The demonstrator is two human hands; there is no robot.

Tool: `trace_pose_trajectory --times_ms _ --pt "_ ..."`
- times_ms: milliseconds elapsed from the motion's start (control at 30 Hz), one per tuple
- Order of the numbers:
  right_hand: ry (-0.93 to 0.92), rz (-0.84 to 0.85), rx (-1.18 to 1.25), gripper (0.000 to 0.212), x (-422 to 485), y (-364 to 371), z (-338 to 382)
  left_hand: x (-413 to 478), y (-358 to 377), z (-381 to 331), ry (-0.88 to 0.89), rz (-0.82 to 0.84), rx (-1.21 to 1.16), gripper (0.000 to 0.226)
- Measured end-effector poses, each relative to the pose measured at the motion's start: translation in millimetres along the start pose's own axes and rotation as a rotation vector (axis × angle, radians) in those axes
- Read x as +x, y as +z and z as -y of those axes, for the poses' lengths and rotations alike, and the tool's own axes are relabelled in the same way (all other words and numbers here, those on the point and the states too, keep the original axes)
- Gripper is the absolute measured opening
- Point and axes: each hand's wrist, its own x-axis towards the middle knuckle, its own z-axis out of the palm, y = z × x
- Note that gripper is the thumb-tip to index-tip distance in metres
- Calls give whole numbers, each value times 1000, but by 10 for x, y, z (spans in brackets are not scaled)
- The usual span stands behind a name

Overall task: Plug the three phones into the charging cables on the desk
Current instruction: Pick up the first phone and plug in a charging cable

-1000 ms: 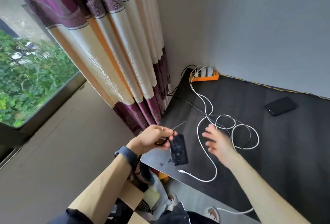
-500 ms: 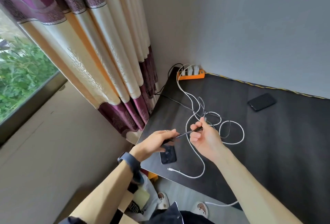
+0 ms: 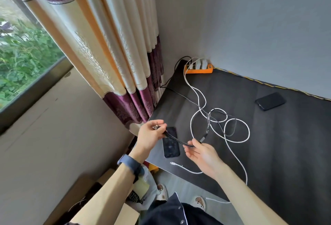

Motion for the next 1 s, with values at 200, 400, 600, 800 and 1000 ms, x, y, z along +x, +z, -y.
trace_pose_trajectory --times_ms 200,400,600,800,1000 --pt "-16 5 159 22 31 119 -46 -21 35 108 -65 -150 -202 42" --pt "42 14 124 25 70 221 -54 17 47 116 -20 67 -180 27" --pt "39 -8 -772 57 -131 262 -15 91 -38 23 44 100 -12 21" --pt "-537 -65 -902 7 -68 305 -11 82 23 76 -44 215 66 37" --pt "-551 -99 -844 13 -49 353 -17 71 70 91 -82 391 97 37"
